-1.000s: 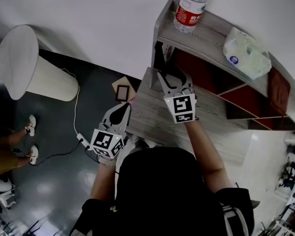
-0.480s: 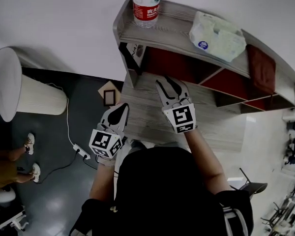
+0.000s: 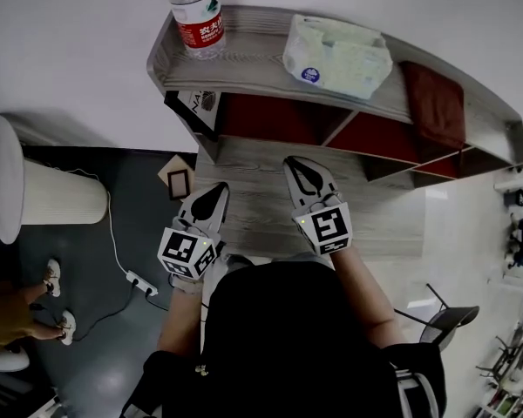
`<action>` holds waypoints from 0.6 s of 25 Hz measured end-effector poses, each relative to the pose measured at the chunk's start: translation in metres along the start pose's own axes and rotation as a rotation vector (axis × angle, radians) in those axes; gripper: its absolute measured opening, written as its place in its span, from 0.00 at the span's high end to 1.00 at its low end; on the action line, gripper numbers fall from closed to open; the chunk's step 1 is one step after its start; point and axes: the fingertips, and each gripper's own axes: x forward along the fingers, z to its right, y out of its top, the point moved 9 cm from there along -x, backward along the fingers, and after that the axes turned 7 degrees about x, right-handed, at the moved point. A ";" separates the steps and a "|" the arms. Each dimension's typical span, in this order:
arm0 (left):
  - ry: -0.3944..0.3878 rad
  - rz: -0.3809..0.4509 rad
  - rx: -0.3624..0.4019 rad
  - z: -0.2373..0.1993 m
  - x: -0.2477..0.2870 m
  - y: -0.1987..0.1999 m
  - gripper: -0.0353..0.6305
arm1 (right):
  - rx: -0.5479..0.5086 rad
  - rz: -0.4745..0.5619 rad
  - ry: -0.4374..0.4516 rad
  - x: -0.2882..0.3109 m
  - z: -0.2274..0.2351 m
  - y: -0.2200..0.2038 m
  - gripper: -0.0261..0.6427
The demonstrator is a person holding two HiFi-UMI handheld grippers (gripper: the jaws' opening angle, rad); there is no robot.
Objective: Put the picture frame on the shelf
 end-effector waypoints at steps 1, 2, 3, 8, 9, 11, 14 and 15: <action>-0.006 0.000 0.002 0.002 0.003 0.001 0.93 | 0.010 -0.003 -0.001 -0.004 0.002 -0.002 0.96; -0.010 0.001 0.004 0.003 0.006 0.002 0.93 | 0.023 -0.004 -0.004 -0.008 0.005 -0.005 0.96; -0.014 0.000 0.006 0.004 0.009 0.003 0.93 | 0.037 -0.004 -0.008 -0.013 0.007 -0.007 0.96; -0.031 -0.005 0.012 0.009 0.019 0.005 0.93 | 0.108 -0.012 -0.037 -0.030 0.018 -0.017 0.97; -0.034 -0.005 0.013 0.009 0.020 0.005 0.93 | 0.115 -0.014 -0.042 -0.033 0.020 -0.019 0.97; -0.039 -0.004 0.016 0.011 0.022 0.007 0.93 | 0.121 -0.013 -0.044 -0.038 0.021 -0.022 0.97; -0.047 -0.004 0.018 0.013 0.025 0.008 0.93 | 0.136 0.006 -0.042 -0.043 0.021 -0.021 0.97; -0.050 -0.004 0.019 0.013 0.025 0.009 0.93 | 0.144 0.010 -0.043 -0.043 0.021 -0.021 0.97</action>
